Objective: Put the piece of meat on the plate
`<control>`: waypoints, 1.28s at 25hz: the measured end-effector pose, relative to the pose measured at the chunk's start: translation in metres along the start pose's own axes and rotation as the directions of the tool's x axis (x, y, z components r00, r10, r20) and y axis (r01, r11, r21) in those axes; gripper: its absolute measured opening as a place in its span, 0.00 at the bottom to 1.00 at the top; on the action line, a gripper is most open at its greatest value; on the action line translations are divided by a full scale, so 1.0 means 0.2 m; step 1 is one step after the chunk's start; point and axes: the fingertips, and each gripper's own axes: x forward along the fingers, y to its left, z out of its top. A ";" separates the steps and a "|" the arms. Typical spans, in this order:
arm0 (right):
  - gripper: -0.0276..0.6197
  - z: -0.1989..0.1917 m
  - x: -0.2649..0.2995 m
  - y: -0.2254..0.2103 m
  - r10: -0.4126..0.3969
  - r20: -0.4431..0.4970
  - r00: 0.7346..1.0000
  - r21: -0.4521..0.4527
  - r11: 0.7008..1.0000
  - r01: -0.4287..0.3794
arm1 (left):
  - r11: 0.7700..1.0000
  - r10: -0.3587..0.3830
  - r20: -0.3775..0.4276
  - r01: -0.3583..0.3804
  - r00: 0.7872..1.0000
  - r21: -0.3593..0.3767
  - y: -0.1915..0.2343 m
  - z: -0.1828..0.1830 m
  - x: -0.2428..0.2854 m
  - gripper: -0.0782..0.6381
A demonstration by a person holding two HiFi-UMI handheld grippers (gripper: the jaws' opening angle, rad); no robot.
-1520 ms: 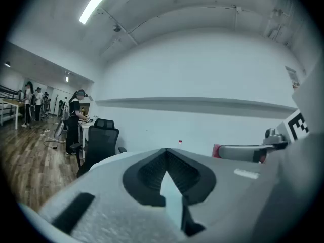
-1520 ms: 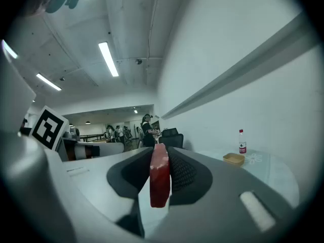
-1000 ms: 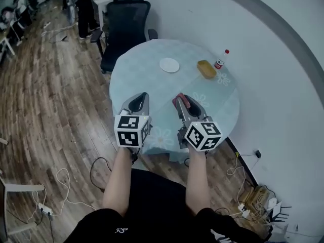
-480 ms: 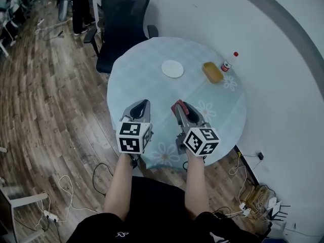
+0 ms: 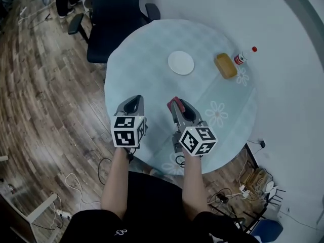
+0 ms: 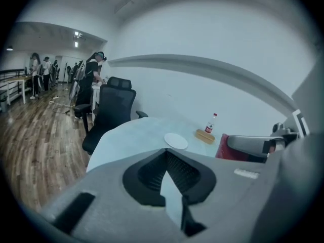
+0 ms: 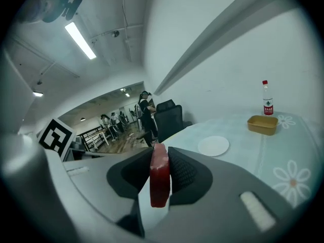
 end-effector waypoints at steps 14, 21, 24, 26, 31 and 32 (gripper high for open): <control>0.19 -0.30 0.00 -0.42 -0.251 -0.165 0.954 0.129 0.953 0.273 | 0.987 -0.155 -0.227 0.145 0.962 -0.063 -0.01 -0.24 0.56 0.10; 0.19 -0.25 0.21 -0.52 -0.166 -0.124 0.978 0.307 0.931 0.197 | 0.978 -0.153 -0.422 0.198 0.894 0.065 -0.02 -0.35 0.61 0.10; 0.19 -0.16 0.36 -0.62 -0.144 -0.091 0.985 0.365 0.916 0.168 | 0.988 -0.131 -0.407 0.155 0.904 0.026 0.06 -0.30 0.61 0.10; 0.19 -0.12 0.46 -0.71 -0.150 -0.101 0.984 0.348 0.921 0.176 | 0.990 -0.119 -0.397 0.140 0.910 0.025 0.10 -0.30 0.62 0.10; 0.20 -0.05 0.72 -0.96 -0.167 -0.175 0.970 0.318 0.923 0.216 | 0.990 -0.135 -0.479 0.133 0.868 -0.038 0.17 -0.38 0.61 0.10; 0.20 -0.05 0.78 -1.02 -0.174 -0.196 0.965 0.311 0.922 0.230 | 0.989 -0.137 -0.518 0.143 0.844 -0.029 0.17 -0.41 0.61 0.10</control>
